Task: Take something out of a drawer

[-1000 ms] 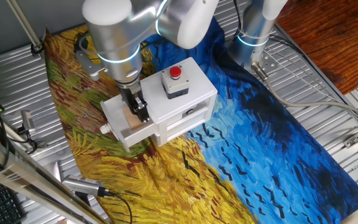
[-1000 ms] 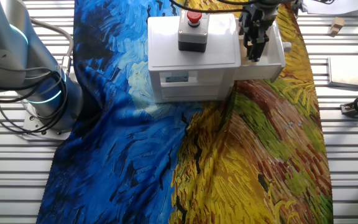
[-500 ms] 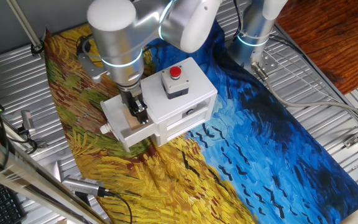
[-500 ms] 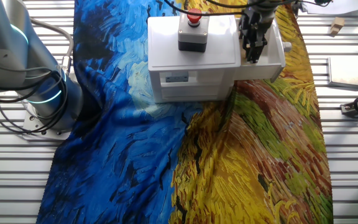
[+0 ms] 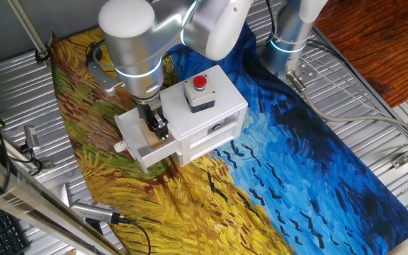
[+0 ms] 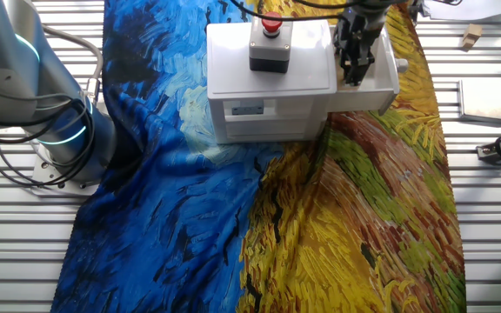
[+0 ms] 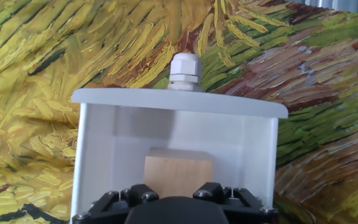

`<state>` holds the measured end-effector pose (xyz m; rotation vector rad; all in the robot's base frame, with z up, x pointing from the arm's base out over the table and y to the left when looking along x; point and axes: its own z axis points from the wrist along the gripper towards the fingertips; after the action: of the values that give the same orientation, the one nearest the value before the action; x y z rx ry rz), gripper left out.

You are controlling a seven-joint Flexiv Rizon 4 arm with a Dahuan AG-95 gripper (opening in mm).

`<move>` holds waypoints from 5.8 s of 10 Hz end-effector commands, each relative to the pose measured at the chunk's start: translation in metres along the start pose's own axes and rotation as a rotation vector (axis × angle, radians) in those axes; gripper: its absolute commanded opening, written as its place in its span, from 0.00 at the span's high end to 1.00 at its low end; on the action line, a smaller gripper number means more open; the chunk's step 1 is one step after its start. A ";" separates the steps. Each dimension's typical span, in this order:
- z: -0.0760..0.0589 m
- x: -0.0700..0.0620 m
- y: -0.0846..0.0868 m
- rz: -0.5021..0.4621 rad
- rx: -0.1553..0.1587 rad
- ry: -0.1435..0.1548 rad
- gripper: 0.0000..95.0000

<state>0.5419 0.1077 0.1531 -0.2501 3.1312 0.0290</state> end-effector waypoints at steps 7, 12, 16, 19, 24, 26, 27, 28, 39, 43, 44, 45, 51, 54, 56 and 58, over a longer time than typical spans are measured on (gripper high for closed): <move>-0.047 -0.001 -0.005 -0.032 -0.019 0.048 1.00; -0.079 0.006 -0.024 -0.109 -0.028 0.067 1.00; -0.104 0.010 -0.025 -0.138 -0.024 0.077 1.00; -0.107 0.013 -0.026 -0.161 -0.026 0.068 1.00; -0.107 0.011 -0.024 -0.146 -0.005 0.081 1.00; -0.107 0.011 -0.024 -0.112 0.003 0.078 1.00; -0.107 0.011 -0.024 -0.098 0.008 0.080 1.00; -0.107 0.011 -0.024 -0.094 0.019 0.086 1.00; -0.092 -0.006 -0.125 -0.341 0.007 0.077 1.00; -0.091 -0.009 -0.121 -0.312 0.027 0.078 1.00; -0.091 -0.009 -0.121 -0.301 0.026 0.074 1.00; -0.091 -0.009 -0.121 -0.269 0.025 0.070 1.00; -0.082 -0.006 -0.147 -0.182 0.019 0.063 1.00; -0.062 -0.001 -0.181 -0.216 0.020 0.049 1.00; -0.049 0.000 -0.195 -0.233 0.019 0.038 1.00; -0.040 0.000 -0.199 -0.235 0.023 0.037 1.00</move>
<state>0.5746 -0.0892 0.1867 -0.6214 3.1142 -0.0170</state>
